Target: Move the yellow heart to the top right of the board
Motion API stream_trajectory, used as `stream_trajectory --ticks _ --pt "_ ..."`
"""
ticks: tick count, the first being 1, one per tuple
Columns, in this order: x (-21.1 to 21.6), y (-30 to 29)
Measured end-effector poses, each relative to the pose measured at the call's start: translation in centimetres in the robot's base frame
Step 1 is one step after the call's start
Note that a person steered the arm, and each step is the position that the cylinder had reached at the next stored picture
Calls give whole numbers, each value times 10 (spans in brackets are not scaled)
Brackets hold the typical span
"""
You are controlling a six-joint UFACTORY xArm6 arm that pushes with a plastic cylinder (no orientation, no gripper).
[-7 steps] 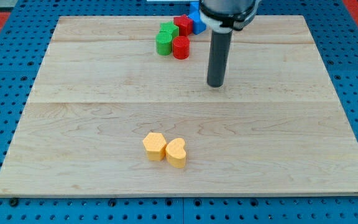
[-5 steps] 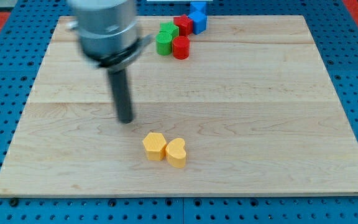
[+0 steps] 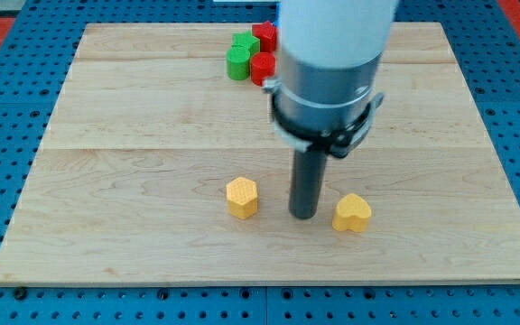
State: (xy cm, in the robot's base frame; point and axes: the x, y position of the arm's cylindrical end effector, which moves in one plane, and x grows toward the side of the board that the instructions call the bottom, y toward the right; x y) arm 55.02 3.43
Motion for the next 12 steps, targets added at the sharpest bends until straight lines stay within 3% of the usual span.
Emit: stream_trajectory --ticks 1,2,3,4,5,6,8,10,12 --pt "34 51" --pt "-41 96" --pt "-129 98" --pt "-95 130" --pt "-98 59" --pt "-119 72" --pt "-227 182" --pt "-223 194" --pt "-222 131"
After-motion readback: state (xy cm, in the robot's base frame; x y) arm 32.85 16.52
